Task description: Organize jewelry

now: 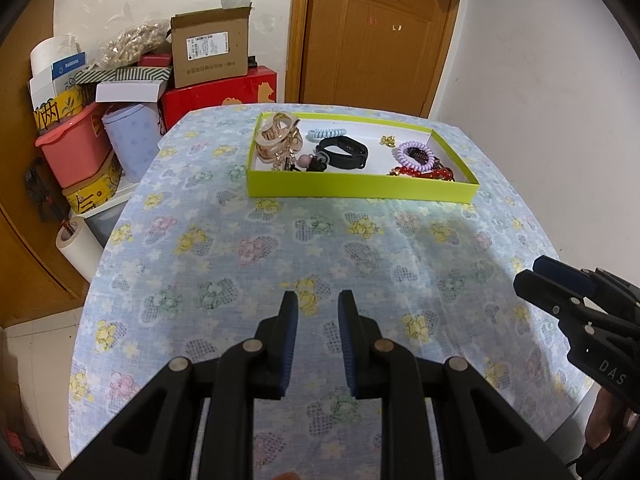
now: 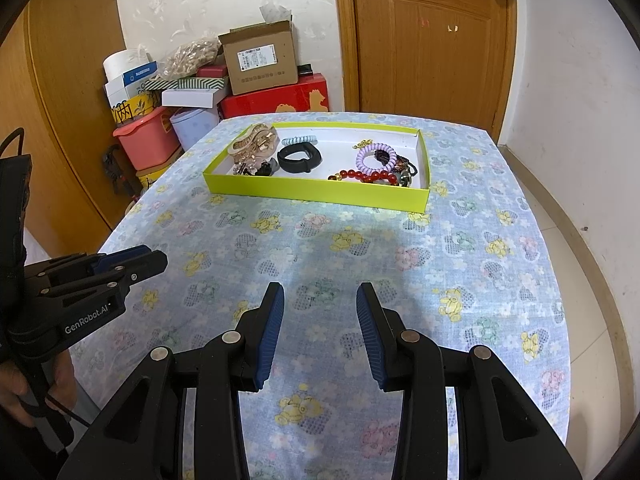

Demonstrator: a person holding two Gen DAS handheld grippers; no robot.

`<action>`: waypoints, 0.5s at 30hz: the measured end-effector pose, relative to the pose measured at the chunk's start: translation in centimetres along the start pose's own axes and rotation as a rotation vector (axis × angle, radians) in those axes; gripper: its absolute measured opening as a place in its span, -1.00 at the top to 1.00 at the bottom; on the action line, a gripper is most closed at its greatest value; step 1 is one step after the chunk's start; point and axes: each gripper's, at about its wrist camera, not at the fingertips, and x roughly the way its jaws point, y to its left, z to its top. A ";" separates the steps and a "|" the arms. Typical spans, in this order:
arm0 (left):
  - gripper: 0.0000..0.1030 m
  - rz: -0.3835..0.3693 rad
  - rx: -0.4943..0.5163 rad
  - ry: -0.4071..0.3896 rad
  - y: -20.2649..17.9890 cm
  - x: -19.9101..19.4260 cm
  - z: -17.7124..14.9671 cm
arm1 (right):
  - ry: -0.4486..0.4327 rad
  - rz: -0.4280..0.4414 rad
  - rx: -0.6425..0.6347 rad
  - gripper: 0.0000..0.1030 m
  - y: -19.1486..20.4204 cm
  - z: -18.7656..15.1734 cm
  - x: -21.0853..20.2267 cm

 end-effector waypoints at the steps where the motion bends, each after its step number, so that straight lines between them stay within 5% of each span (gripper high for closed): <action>1: 0.58 0.000 -0.001 0.000 0.0 0.0 0.0 | -0.001 0.000 0.000 0.25 0.0 0.0 0.0; 15: 0.58 0.010 0.000 0.005 0.0 0.2 -0.1 | 0.000 0.001 -0.001 0.25 0.0 0.0 0.1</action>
